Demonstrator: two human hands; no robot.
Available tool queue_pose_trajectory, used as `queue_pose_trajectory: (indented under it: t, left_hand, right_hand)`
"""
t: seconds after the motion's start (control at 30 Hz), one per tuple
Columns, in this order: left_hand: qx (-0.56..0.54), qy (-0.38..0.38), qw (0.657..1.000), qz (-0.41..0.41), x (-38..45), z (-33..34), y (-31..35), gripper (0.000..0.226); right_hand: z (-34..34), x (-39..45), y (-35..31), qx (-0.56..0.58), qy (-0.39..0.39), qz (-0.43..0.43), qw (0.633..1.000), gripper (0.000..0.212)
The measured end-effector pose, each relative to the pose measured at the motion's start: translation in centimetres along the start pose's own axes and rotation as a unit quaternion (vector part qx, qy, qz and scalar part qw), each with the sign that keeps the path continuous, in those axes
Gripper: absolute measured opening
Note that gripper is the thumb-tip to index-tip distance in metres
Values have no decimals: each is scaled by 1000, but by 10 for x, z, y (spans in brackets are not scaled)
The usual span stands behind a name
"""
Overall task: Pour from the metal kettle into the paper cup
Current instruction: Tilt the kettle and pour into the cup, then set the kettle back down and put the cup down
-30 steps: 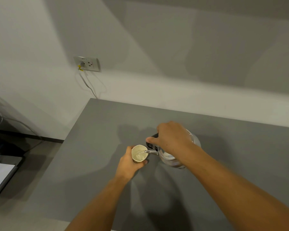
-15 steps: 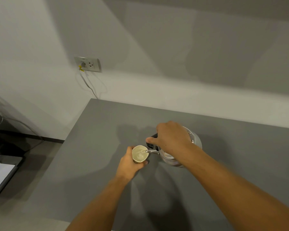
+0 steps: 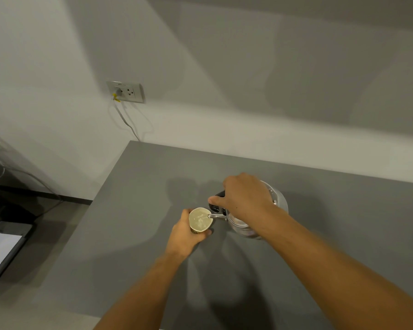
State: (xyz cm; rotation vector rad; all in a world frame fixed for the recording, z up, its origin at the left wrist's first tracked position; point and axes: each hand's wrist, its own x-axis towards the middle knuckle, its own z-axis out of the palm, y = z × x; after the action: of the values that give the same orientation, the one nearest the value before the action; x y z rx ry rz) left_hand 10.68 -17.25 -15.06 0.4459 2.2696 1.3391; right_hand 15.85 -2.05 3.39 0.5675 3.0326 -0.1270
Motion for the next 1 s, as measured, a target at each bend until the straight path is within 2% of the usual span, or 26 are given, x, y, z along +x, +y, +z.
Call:
queue_pose_trajectory:
  t: [0.17, 0.37, 0.63, 1.0]
  left_hand:
    - [1, 0, 1000, 3, 2, 0, -3, 66]
    - [0, -3, 1000, -1, 3, -1, -5, 69]
    - [0, -12, 1000, 6, 4, -1, -7, 68]
    - [18, -33, 999, 37, 4, -11, 8, 82]
  right_hand:
    - [1, -2, 3, 14, -9, 13, 1000, 44]
    - [6, -5, 18, 56, -17, 46, 997, 52]
    - [16, -7, 49, 170, -40, 94, 980, 58]
    - [15, -15, 84, 248, -17, 118, 961, 61]
